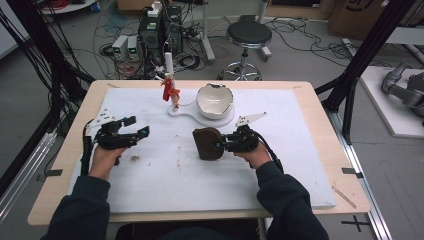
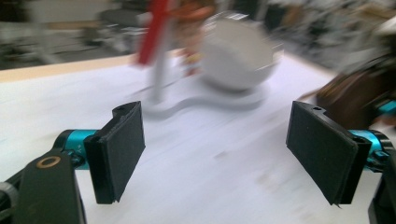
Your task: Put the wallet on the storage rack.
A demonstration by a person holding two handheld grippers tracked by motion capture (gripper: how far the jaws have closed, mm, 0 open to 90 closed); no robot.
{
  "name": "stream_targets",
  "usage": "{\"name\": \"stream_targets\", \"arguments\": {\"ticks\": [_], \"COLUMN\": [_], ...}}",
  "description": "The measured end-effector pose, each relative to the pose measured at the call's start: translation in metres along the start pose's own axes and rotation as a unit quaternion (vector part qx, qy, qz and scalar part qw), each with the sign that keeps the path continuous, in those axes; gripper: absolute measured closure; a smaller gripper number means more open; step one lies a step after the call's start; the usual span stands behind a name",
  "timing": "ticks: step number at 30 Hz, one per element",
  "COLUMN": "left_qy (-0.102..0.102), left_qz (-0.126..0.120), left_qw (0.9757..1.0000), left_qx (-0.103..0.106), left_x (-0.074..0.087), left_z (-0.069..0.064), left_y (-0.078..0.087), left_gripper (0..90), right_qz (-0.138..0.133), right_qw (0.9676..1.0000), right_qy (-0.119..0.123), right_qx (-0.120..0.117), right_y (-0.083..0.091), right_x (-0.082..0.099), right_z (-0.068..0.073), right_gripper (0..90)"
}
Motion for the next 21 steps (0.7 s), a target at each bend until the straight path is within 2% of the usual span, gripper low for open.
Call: {"name": "stream_targets", "arguments": {"ticks": [2, 3, 4, 6, 9, 14, 18, 21], "left_qy": [0.002, 0.007, 0.011, 0.015, 0.02, 0.024, 0.029, 0.03], "left_qz": [0.01, 0.011, 0.011, 0.011, 0.012, -0.001, 0.001, 0.002], "left_qw": [0.9995, 0.9993, 0.9991, 0.9987, 0.9986, 0.9986, 0.9985, 0.9986], "left_qx": [-0.029, -0.036, -0.04, -0.048, -0.048, -0.047, -0.046, -0.044], "left_x": [0.007, 0.009, 0.011, 0.015, 0.017, 0.015, 0.017, 0.018], "left_z": [0.01, 0.013, 0.016, 0.02, 0.022, 0.022, 0.023, 0.024], "left_y": [0.009, 0.012, 0.015, 0.019, 0.02, 0.022, 0.021, 0.021], "left_gripper": [19.4, 19.4, 19.4, 19.4, 19.4, 19.4, 19.4, 19.4], "right_qz": [-0.01, -0.024, -0.024, -0.038, -0.054, -0.081, -0.104, -0.11], "right_qw": [0.9998, 0.9993, 0.9993, 0.9984, 0.9966, 0.9938, 0.9903, 0.9887], "right_qy": [0.003, 0.008, 0.008, 0.011, 0.022, 0.024, 0.028, 0.031], "right_qx": [0.017, 0.027, 0.027, 0.041, 0.058, 0.073, 0.088, 0.097], "right_y": [0.005, 0.011, 0.011, 0.018, 0.027, 0.039, 0.046, 0.047], "right_x": [-0.003, -0.007, -0.007, -0.013, -0.025, -0.047, -0.07, -0.08], "right_z": [-0.001, -0.001, -0.001, 0.0, 0.0, -0.001, -0.003, -0.005], "right_gripper": [66.5, 66.4, 66.4, 66.4, 66.4, 66.6, 66.7, 66.7]}}
Point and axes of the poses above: each handheld gripper's, and its own axes: y roughly backward along the jaws, x roughly out of its underside, z roughly to its left, the point moved 5 cm from there along -y, roughly forward along the jaws, and after that the axes turned 6 degrees about -y, right-handed, at the moved point
